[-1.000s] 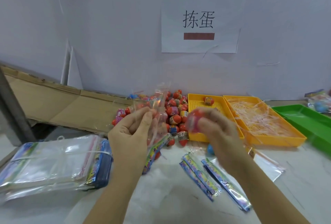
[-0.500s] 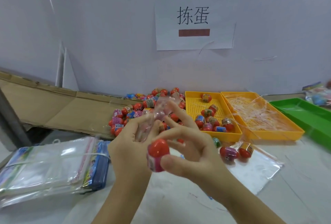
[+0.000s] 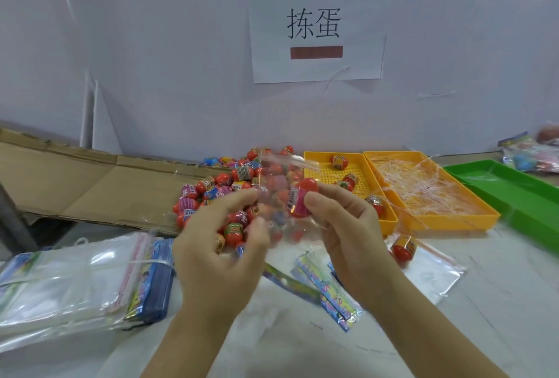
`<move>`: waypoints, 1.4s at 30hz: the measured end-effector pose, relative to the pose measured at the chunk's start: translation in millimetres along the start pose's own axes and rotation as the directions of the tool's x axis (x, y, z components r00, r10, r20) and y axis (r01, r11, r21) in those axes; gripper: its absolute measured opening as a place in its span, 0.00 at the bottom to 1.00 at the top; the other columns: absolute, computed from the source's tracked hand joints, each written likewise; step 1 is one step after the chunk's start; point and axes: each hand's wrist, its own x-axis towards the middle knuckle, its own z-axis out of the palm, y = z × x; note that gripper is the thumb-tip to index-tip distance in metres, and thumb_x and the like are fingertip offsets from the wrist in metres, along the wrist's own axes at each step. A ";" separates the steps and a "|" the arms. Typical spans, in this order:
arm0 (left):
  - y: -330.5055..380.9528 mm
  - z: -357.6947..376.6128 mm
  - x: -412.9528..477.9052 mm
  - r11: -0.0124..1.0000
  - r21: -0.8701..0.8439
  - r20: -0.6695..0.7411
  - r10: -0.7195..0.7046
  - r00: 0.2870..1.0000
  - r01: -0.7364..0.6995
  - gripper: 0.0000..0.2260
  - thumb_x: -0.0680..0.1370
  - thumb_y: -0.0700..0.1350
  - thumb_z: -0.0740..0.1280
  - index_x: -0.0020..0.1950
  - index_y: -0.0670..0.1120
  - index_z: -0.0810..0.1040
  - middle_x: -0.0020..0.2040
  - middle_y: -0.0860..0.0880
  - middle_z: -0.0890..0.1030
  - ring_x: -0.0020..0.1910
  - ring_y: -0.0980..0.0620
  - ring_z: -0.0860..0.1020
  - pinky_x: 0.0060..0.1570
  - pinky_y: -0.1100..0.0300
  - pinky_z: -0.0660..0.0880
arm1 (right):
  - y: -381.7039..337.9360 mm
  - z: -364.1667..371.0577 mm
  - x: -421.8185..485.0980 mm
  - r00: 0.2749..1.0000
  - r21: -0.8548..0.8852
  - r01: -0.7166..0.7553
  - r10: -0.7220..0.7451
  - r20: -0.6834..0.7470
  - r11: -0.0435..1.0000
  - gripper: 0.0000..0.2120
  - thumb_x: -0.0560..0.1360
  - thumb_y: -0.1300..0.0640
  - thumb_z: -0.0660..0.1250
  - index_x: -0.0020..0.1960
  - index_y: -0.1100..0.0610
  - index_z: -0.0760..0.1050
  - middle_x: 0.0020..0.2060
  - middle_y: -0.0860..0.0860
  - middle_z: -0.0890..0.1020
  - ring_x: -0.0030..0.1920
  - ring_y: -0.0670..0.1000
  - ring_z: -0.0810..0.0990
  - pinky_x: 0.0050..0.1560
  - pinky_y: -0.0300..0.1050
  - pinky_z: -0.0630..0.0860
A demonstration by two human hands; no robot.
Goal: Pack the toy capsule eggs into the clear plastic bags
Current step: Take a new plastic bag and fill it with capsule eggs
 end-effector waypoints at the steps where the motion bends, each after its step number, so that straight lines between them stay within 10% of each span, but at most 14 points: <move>1: -2.6 -2.2 3.8 0.995 -0.073 -0.044 -0.073 0.996 0.069 0.14 0.71 0.52 0.65 0.54 0.52 0.81 0.48 0.59 0.83 0.46 0.60 0.81 0.44 0.66 0.77 | -2.2 -2.2 1.0 0.998 0.007 -0.001 0.001 0.059 1.000 0.10 0.61 0.56 0.76 0.43 0.53 0.85 0.39 0.52 0.85 0.40 0.49 0.83 0.46 0.41 0.79; 3: -6.5 -6.9 14.3 0.924 -0.196 0.022 -0.331 0.943 0.329 0.24 0.64 0.58 0.68 0.58 0.52 0.80 0.52 0.55 0.84 0.50 0.57 0.82 0.47 0.62 0.78 | -4.4 -3.9 1.8 0.984 0.045 -0.014 0.006 0.177 0.999 0.09 0.61 0.56 0.74 0.42 0.53 0.85 0.38 0.51 0.85 0.38 0.47 0.83 0.43 0.38 0.79; 5: -15.2 -8.8 23.0 0.647 -0.365 0.386 -0.549 0.741 0.670 0.36 0.56 0.58 0.71 0.62 0.46 0.79 0.51 0.50 0.85 0.47 0.51 0.84 0.44 0.55 0.81 | -3.7 -5.8 3.1 0.974 0.067 -0.011 -0.004 0.228 0.998 0.10 0.61 0.56 0.73 0.42 0.54 0.85 0.38 0.51 0.85 0.38 0.48 0.83 0.43 0.38 0.79; 7: -16.0 -11.7 25.6 0.452 -0.379 0.632 -0.511 0.583 0.808 0.34 0.55 0.54 0.77 0.58 0.41 0.81 0.49 0.42 0.86 0.46 0.42 0.85 0.43 0.51 0.83 | -4.2 -8.5 4.2 0.968 0.063 0.003 -0.019 0.249 0.998 0.12 0.60 0.55 0.76 0.44 0.55 0.85 0.39 0.52 0.84 0.39 0.48 0.82 0.43 0.39 0.79; 13: -16.9 -7.6 18.6 0.680 -0.351 0.423 -0.498 0.757 0.644 0.12 0.61 0.52 0.76 0.41 0.50 0.87 0.41 0.44 0.86 0.41 0.45 0.83 0.46 0.47 0.81 | -5.5 -11.4 5.6 0.990 -0.073 0.140 -0.140 0.014 0.987 0.15 0.59 0.49 0.75 0.45 0.51 0.83 0.39 0.53 0.84 0.40 0.53 0.80 0.46 0.55 0.76; 17: -10.4 -5.1 16.4 0.740 -0.359 0.357 -0.454 0.817 0.568 0.05 0.64 0.43 0.75 0.37 0.52 0.87 0.35 0.46 0.86 0.31 0.51 0.84 0.30 0.64 0.78 | -10.3 -7.3 0.8 0.925 -0.324 0.345 -0.377 -0.042 0.881 0.13 0.66 0.47 0.71 0.51 0.46 0.79 0.45 0.54 0.83 0.45 0.63 0.78 0.46 0.60 0.75; 25: -5.6 -0.7 7.4 0.876 -0.282 0.329 -0.295 0.897 0.392 0.08 0.63 0.52 0.75 0.41 0.60 0.85 0.37 0.53 0.86 0.36 0.52 0.85 0.36 0.61 0.81 | -7.2 -1.6 -5.4 0.829 -0.743 0.430 -0.550 0.101 0.512 0.16 0.73 0.51 0.68 0.56 0.38 0.69 0.48 0.32 0.79 0.54 0.36 0.77 0.62 0.45 0.63; 29: -4.4 0.7 5.4 0.905 -0.274 0.320 -0.233 0.918 0.325 0.10 0.64 0.55 0.74 0.44 0.61 0.85 0.38 0.56 0.86 0.36 0.54 0.84 0.33 0.62 0.80 | -6.9 -1.7 -4.6 0.836 -0.840 0.377 -0.533 0.128 0.389 0.08 0.72 0.44 0.66 0.50 0.35 0.71 0.43 0.29 0.77 0.52 0.39 0.74 0.55 0.32 0.56; 33: -6.5 0.1 5.9 0.921 -0.255 0.304 -0.212 0.929 0.294 0.11 0.65 0.55 0.75 0.47 0.60 0.84 0.40 0.54 0.86 0.37 0.50 0.84 0.36 0.58 0.82 | -7.5 -2.3 -3.8 0.844 -0.796 0.419 -0.511 0.164 0.436 0.08 0.71 0.47 0.68 0.50 0.40 0.75 0.42 0.35 0.80 0.50 0.41 0.74 0.55 0.24 0.58; 38: -8.5 1.2 6.2 0.940 -0.229 0.337 -0.166 0.927 0.251 0.16 0.68 0.57 0.74 0.54 0.63 0.81 0.44 0.55 0.86 0.41 0.39 0.83 0.41 0.41 0.81 | -5.1 -3.0 -4.3 0.924 -0.728 0.365 -0.320 0.208 0.580 0.09 0.73 0.39 0.62 0.52 0.37 0.71 0.44 0.38 0.82 0.52 0.48 0.80 0.57 0.62 0.71; 42: -7.0 1.9 6.1 0.942 -0.240 0.350 -0.143 0.926 0.236 0.14 0.69 0.59 0.73 0.54 0.69 0.80 0.44 0.59 0.86 0.42 0.49 0.84 0.39 0.52 0.83 | -0.9 0.4 -5.8 0.912 -0.783 0.360 -0.368 0.181 0.507 0.10 0.72 0.37 0.60 0.52 0.37 0.71 0.41 0.37 0.81 0.50 0.44 0.78 0.59 0.51 0.64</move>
